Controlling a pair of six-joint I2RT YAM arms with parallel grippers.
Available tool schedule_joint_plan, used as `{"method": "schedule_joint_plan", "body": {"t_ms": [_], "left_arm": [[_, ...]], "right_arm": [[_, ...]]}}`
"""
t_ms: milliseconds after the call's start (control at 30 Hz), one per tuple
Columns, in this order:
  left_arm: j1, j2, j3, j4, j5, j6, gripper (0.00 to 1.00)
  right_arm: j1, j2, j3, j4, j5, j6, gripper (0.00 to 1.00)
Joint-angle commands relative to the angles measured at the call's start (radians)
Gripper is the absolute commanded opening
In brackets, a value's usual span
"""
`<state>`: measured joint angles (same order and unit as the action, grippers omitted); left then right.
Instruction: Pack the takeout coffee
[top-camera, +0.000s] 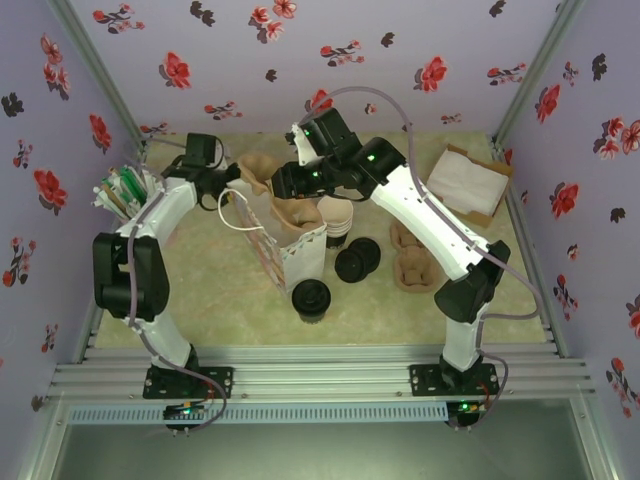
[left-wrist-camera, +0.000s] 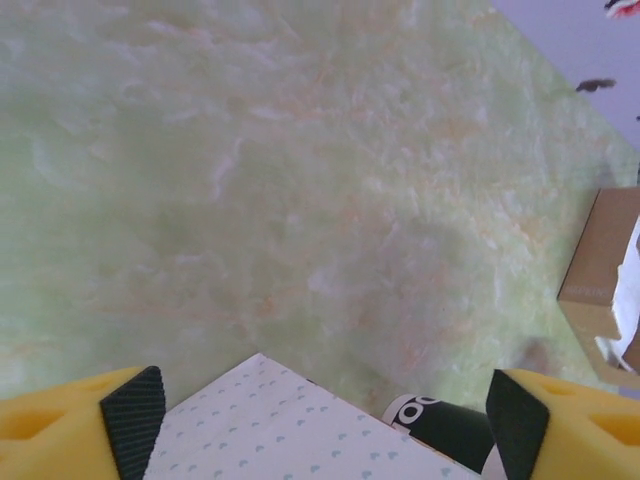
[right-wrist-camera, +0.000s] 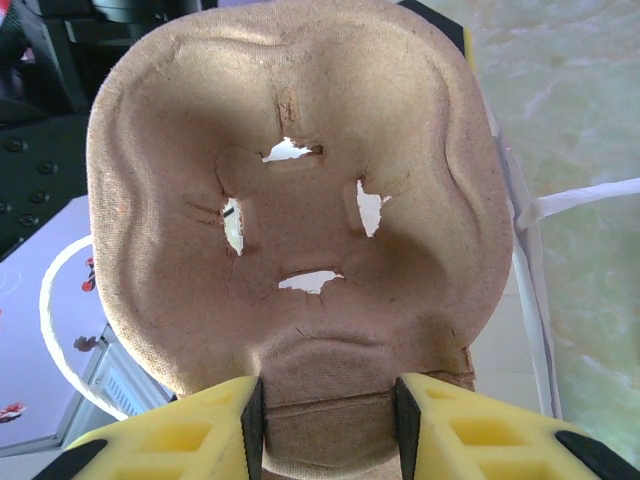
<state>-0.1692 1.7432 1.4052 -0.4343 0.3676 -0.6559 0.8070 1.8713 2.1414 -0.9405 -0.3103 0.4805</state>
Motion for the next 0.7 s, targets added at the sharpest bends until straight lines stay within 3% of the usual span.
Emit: {"method": "schedule_joint_plan", "body": {"t_ms": [0, 667], "left_arm": [[0.017, -0.060, 0.038, -0.031, 0.010, 0.007, 0.90], [0.060, -0.381, -0.137, -0.007, 0.007, -0.040, 0.95]], "right_arm": [[0.012, -0.011, -0.008, -0.001, 0.017, -0.013, 0.39], [0.013, 0.052, 0.035, 0.000, 0.060, 0.003, 0.37]]}}
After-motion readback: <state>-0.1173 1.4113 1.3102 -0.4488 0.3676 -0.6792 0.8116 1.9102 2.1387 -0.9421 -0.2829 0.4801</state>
